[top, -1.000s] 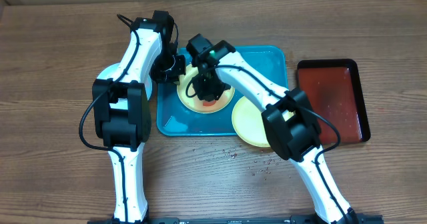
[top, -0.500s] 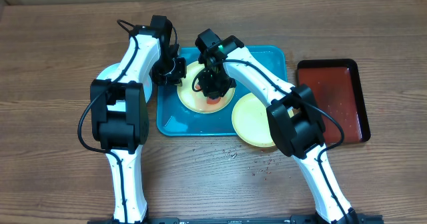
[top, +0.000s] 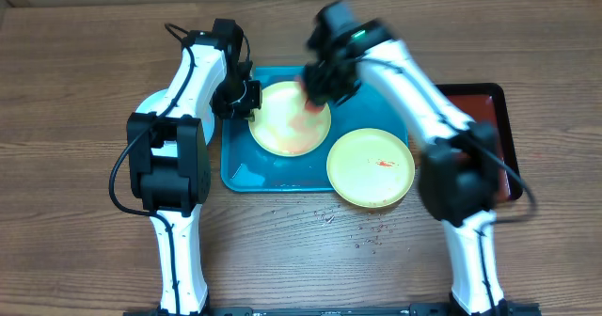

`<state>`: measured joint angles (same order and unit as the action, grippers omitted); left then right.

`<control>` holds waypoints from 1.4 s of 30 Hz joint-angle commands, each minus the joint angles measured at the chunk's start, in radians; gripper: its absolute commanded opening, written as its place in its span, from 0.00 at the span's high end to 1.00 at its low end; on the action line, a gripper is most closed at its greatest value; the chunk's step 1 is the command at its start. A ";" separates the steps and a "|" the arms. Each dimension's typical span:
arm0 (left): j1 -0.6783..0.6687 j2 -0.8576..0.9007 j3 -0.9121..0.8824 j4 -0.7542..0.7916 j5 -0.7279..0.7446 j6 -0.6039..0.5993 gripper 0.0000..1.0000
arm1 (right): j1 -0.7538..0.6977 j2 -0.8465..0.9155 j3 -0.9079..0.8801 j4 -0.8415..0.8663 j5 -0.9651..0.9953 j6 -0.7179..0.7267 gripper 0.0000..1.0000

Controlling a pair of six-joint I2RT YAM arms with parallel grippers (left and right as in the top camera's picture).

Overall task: Clean dirty plates on tray and stack at the side
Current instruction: 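Scrub the yellow plate with the sponge while the left gripper holds its rim, then lift the yellow plate with the left gripper and raise the sponge right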

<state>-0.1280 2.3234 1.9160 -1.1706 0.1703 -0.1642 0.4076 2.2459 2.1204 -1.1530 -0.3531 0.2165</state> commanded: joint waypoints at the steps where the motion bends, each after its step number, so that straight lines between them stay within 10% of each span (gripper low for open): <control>1: -0.013 -0.082 0.031 -0.003 -0.126 -0.009 0.96 | -0.088 -0.141 0.023 -0.017 -0.022 -0.001 0.96; 22: -0.294 -0.327 0.031 0.004 -1.050 -0.106 0.96 | -0.297 -0.153 -0.113 -0.052 0.019 -0.003 0.96; 42: -0.531 -0.327 0.031 0.024 -1.569 -0.102 0.96 | -0.297 -0.153 -0.118 -0.048 0.019 -0.003 0.96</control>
<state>-0.6415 2.0121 1.9324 -1.1515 -1.2865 -0.2405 0.1070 2.0975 2.0071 -1.2049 -0.3332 0.2165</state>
